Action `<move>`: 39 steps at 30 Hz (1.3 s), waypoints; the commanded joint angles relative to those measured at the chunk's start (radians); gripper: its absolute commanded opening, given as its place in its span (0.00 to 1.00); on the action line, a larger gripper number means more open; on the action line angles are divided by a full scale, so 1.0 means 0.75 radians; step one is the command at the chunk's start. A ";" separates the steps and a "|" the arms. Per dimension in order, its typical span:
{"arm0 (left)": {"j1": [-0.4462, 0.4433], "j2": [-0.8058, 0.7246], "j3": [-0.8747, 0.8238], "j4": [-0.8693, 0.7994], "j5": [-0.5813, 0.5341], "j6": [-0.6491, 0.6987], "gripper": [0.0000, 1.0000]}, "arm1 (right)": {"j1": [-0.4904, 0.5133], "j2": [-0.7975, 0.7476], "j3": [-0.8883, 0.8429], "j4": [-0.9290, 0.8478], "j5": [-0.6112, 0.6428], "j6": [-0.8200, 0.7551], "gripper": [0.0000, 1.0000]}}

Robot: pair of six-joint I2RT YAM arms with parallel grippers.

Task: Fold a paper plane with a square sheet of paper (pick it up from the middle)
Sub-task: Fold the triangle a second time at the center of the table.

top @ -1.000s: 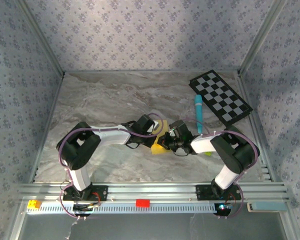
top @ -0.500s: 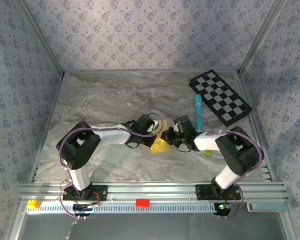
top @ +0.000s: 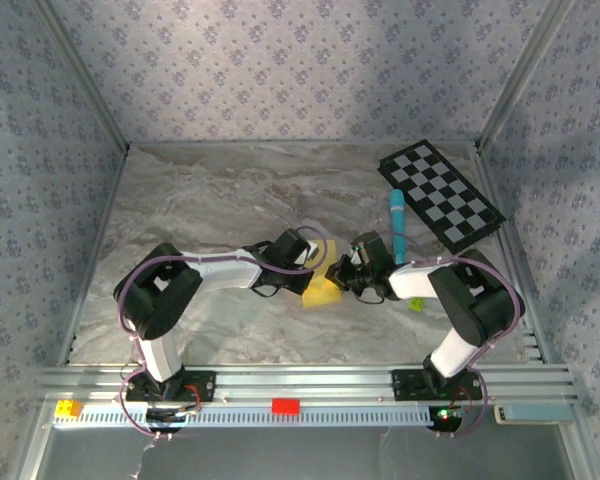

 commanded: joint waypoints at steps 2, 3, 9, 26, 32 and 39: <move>0.004 0.044 -0.001 -0.094 -0.006 0.024 0.00 | -0.045 -0.051 0.049 -0.070 -0.033 -0.040 0.00; 0.004 0.047 -0.002 -0.093 -0.004 0.024 0.00 | -0.053 -0.046 0.054 -0.080 -0.029 -0.045 0.00; 0.005 0.047 0.000 -0.097 -0.006 0.028 0.00 | -0.067 0.045 0.035 -0.067 -0.024 -0.031 0.00; 0.005 0.045 -0.008 -0.089 -0.007 0.026 0.00 | -0.141 -0.107 -0.091 0.069 0.146 0.036 0.00; 0.005 0.045 -0.007 -0.089 -0.004 0.027 0.00 | -0.088 -0.217 -0.014 -0.073 0.108 -0.091 0.03; 0.004 0.047 -0.001 -0.093 -0.001 0.027 0.00 | -0.001 -0.120 0.019 -0.065 0.021 -0.086 0.03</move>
